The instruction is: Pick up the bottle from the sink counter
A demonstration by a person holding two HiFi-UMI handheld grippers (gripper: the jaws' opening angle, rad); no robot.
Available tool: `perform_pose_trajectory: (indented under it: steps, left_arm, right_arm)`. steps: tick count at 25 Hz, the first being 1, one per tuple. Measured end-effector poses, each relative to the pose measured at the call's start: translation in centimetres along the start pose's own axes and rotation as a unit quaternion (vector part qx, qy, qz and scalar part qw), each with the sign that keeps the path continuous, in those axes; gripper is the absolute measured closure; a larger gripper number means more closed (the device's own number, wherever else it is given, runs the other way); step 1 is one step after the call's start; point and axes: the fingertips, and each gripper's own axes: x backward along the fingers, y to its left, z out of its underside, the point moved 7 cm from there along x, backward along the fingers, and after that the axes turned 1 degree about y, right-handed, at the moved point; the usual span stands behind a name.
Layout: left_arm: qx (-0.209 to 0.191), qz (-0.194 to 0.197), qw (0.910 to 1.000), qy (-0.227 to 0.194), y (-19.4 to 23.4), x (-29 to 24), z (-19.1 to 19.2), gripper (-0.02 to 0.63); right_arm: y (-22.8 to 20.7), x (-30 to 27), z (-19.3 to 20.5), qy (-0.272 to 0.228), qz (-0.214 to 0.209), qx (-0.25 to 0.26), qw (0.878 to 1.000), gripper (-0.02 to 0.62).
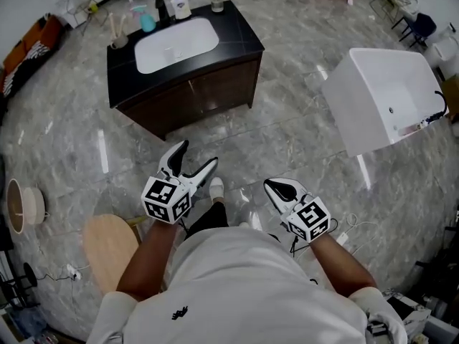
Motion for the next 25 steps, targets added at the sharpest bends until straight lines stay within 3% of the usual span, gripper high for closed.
perform_pose_trajectory:
  steps: [13,19,25]
  left_arm:
    - [-0.024,0.055,0.9981,0.016,13.6,-9.8,-6.7,0.222]
    - [-0.022,0.053,0.9983,0.013,16.4,-13.5,-8.5,0.222]
    - [-0.023,0.035,0.9990,0.016,18.6,-18.8,-10.5,0.222]
  right_arm:
    - [-6.9,-11.1,-9.2,-0.006,0.060,-0.010,0.998,0.583]
    - [-10.7,-13.1,-12.1,-0.012,0.071,-0.011,0.997,0.583]
    - [-16.8,-15.4,-13.9,-0.013,0.053,-0.003,0.998,0.583]
